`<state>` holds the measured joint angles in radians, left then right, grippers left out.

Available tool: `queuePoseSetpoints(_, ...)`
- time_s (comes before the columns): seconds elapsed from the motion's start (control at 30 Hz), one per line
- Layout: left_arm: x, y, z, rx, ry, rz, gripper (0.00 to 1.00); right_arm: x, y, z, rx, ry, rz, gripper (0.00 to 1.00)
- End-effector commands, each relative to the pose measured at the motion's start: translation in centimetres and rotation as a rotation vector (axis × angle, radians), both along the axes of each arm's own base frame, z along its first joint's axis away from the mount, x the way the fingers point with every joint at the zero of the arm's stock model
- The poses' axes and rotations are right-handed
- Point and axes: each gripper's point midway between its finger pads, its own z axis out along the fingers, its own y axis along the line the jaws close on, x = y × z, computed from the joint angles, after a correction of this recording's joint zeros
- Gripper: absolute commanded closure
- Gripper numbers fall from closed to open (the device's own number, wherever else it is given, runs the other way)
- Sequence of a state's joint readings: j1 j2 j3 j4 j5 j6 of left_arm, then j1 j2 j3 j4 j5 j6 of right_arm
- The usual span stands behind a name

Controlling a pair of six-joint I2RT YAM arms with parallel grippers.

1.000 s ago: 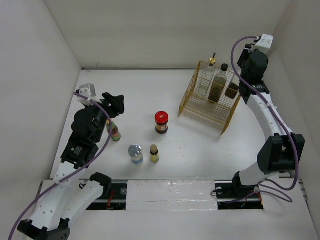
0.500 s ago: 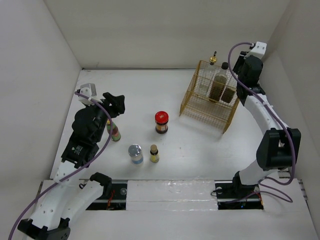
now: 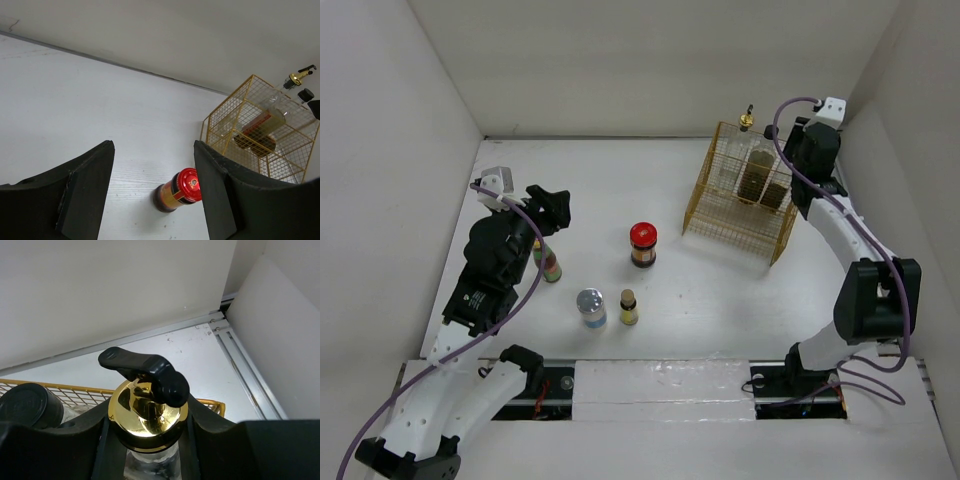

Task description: Organize the condiment bottles

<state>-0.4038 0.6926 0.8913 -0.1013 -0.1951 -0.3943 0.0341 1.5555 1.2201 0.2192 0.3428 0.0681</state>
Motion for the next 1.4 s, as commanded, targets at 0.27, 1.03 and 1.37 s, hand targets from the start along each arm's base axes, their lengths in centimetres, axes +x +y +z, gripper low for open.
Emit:
queuePoseSetpoints(0.27,-0.4,0.0,1.4,-0.019,-0.056,-0.012,0.4,-0.4,1.4,5.8,0.007,-0.117,0.068,0.25)
queuePoseSetpoints(1.03,-0.1,1.5,1.0,-0.028,-0.036,0.077,0.4,-16.3,34.9,-3.7,0.16,0.25,1.144,0.24)
queuePoseSetpoints(1.37,-0.3,1.6,1.2,-0.032,-0.045,0.077,0.4,-17.1,38.1,-9.6,-0.017,0.45,1.088,0.01)
